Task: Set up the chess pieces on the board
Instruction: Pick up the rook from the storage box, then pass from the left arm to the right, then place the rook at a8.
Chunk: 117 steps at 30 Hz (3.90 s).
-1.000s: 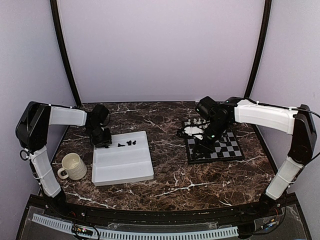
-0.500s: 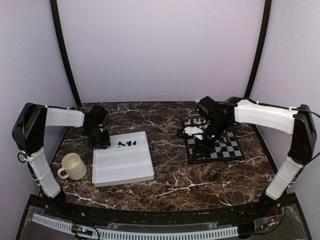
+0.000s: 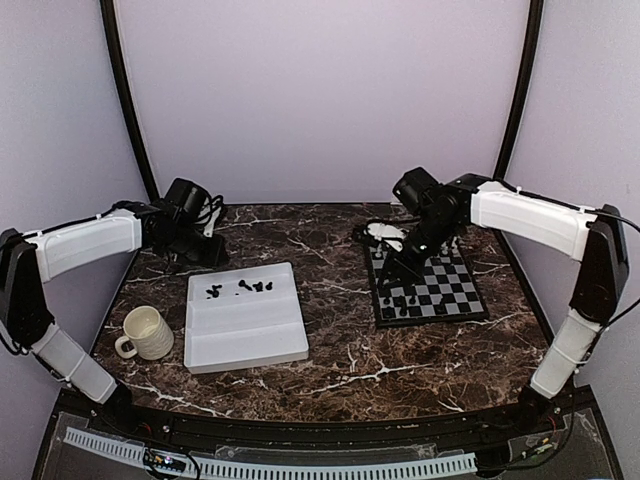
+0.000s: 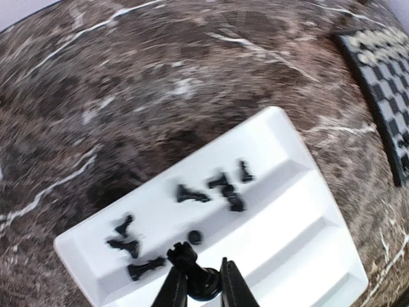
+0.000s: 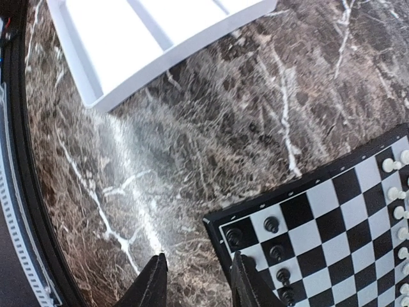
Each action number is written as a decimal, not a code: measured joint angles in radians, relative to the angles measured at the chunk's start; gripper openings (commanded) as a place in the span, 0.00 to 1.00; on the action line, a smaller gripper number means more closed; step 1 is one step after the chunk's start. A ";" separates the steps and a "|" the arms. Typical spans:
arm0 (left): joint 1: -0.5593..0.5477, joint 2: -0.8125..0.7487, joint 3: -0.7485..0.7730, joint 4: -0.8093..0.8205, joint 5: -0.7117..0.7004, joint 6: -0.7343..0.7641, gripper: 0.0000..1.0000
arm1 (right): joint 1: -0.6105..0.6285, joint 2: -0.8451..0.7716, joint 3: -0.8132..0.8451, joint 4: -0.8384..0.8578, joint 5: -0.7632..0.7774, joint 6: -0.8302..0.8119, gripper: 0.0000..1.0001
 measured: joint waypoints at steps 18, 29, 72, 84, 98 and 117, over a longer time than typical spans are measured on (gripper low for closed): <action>-0.282 -0.078 -0.066 0.282 0.380 0.323 0.07 | -0.088 0.390 0.363 0.161 -0.638 0.434 0.50; -0.334 -0.011 -0.013 0.276 0.403 0.358 0.07 | -0.031 0.388 0.287 0.283 -0.832 0.600 0.43; -0.354 0.026 0.004 0.267 0.405 0.360 0.07 | 0.040 0.436 0.331 0.337 -0.872 0.669 0.12; -0.357 0.028 0.002 0.271 0.337 0.360 0.30 | 0.049 0.437 0.384 0.262 -0.770 0.566 0.02; -0.358 -0.122 -0.084 0.339 0.091 0.409 0.40 | -0.150 0.095 0.108 0.171 -0.298 0.270 0.02; -0.274 -0.046 -0.007 0.367 -0.063 0.325 0.40 | -0.603 -0.414 -0.565 0.272 0.043 0.086 0.03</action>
